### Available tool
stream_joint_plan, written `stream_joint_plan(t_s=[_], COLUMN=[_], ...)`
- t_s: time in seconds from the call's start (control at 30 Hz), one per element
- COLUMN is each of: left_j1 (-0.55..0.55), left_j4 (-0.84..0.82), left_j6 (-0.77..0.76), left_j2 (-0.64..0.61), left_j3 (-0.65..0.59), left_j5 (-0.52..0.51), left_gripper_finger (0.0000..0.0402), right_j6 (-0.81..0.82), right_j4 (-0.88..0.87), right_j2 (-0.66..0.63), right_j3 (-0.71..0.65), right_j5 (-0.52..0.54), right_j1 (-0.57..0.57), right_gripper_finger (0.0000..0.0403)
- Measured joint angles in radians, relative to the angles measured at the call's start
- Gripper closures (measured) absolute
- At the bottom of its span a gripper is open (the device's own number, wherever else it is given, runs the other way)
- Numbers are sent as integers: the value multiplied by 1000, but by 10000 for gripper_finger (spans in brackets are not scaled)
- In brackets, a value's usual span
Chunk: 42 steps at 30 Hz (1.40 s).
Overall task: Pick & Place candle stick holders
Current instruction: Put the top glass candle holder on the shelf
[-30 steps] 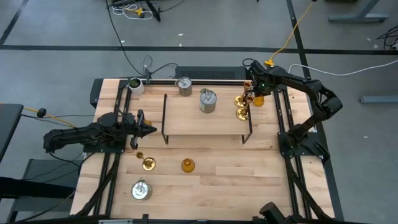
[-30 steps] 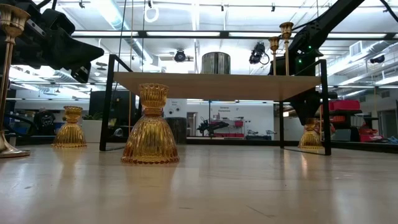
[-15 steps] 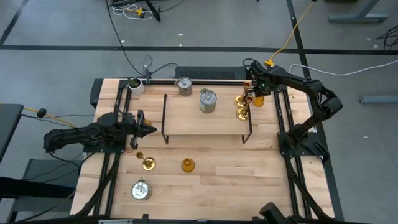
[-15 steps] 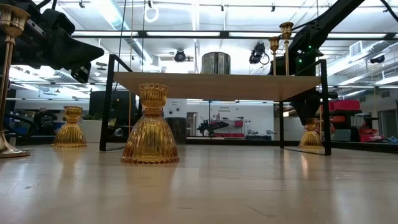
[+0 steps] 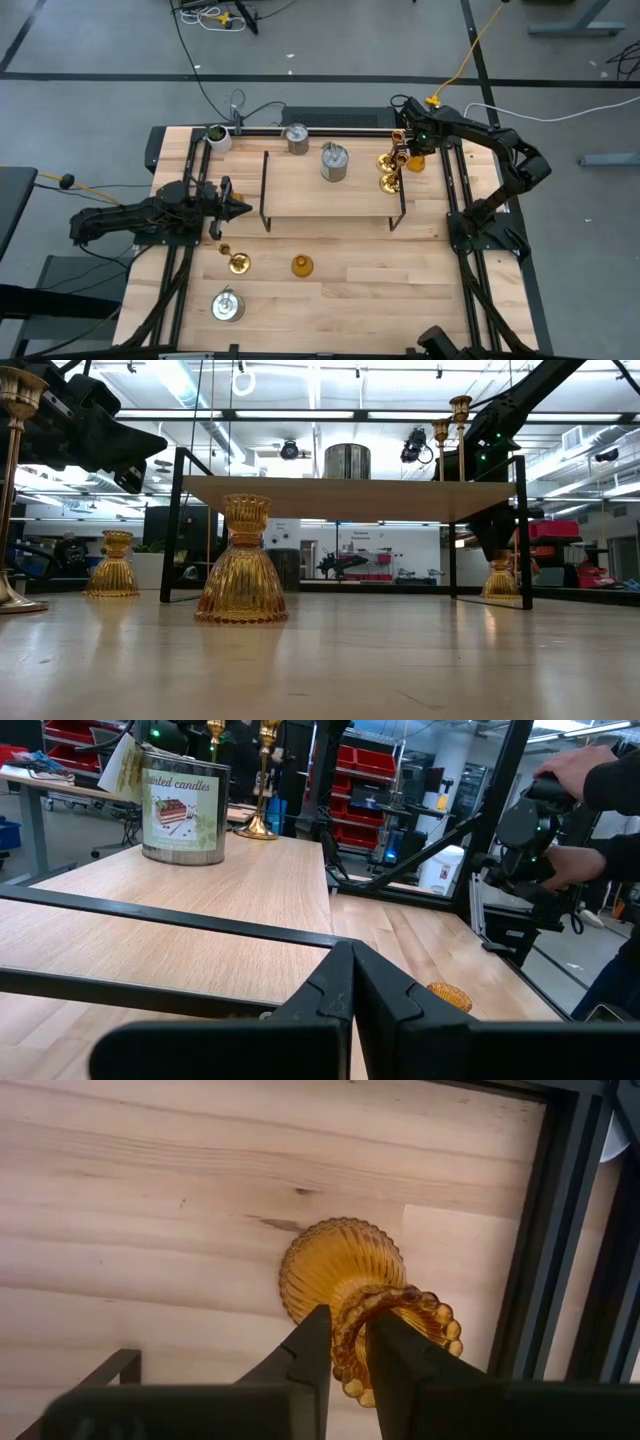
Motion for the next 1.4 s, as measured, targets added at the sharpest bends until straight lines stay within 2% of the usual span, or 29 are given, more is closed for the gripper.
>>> stream_joint_plan(t_s=[0.63, 0.83, 1.1, 1.4], left_j1=[0, 0, 0, 0], left_j4=[0, 0, 0, 0], left_j6=[0, 0, 0, 0], left_j2=[0, 0, 0, 0], left_j3=[0, 0, 0, 0], left_j5=[0, 0, 0, 0], left_gripper_finger=[394, 394, 394, 394], right_j6=[-6, 1, 9, 4], right_j4=[-21, -28, -44, -58], right_j2=[-3, -47, -112, -132], right_j3=[1, -3, -3, -3], right_j5=[2, -16, 13, 18], right_j1=[0, 0, 1, 1], right_gripper_finger=[364, 366, 375, 378])
